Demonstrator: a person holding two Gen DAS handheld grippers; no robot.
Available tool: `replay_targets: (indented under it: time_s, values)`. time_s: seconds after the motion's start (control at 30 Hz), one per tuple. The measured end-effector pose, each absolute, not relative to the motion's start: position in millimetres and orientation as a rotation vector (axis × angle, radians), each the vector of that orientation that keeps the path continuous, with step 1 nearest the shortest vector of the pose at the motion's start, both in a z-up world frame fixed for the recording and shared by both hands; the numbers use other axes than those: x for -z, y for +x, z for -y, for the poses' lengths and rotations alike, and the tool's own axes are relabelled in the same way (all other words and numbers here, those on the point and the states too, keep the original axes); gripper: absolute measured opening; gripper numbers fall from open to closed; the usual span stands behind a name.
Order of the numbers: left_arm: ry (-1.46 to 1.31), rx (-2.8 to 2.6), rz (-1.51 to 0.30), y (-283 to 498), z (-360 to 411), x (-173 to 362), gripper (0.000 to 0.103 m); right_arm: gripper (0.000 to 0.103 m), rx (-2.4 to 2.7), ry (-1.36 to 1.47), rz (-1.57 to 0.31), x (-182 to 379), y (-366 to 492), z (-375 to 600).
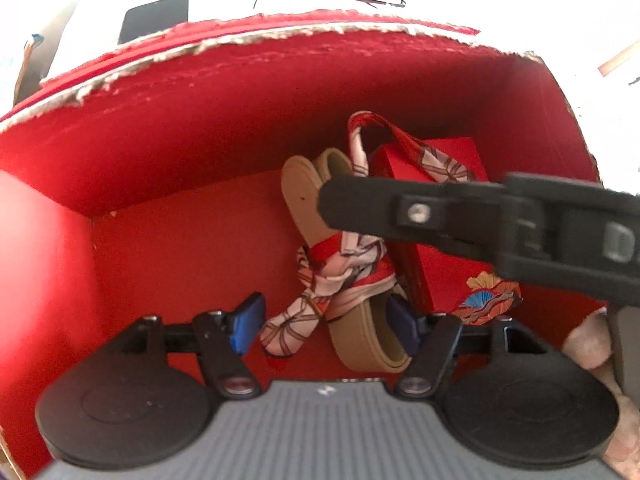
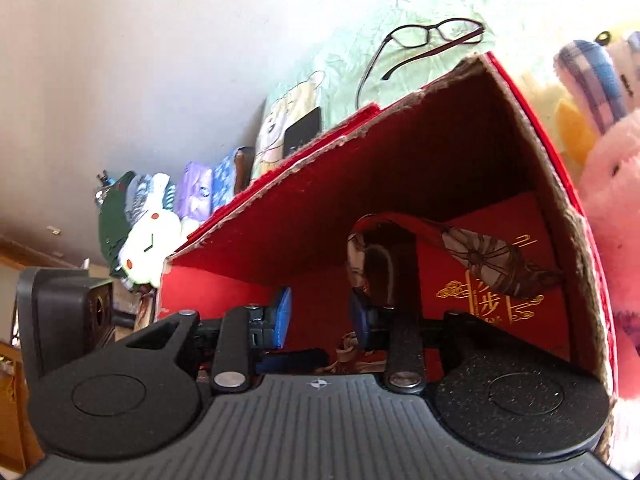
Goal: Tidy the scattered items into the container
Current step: 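Lower the sandals beside the gift box and open the right gripper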
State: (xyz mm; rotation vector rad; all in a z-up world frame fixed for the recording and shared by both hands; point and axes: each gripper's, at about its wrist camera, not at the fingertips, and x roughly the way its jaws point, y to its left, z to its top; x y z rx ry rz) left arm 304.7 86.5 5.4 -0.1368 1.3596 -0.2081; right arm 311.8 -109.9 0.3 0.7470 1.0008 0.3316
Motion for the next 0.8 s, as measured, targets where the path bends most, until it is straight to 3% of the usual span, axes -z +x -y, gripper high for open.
replay_targets:
  time_s: [0.6, 0.8]
  values:
    - [-0.026, 0.001, -1.327, 292, -77, -16, 0.07, 0.039, -0.153, 0.496, -1.101, -4, 327, 90]
    - [0.018, -0.022, -1.317, 293, -69, -19, 0.065, 0.04, -0.144, 0.485, -1.146, 1, 337, 79]
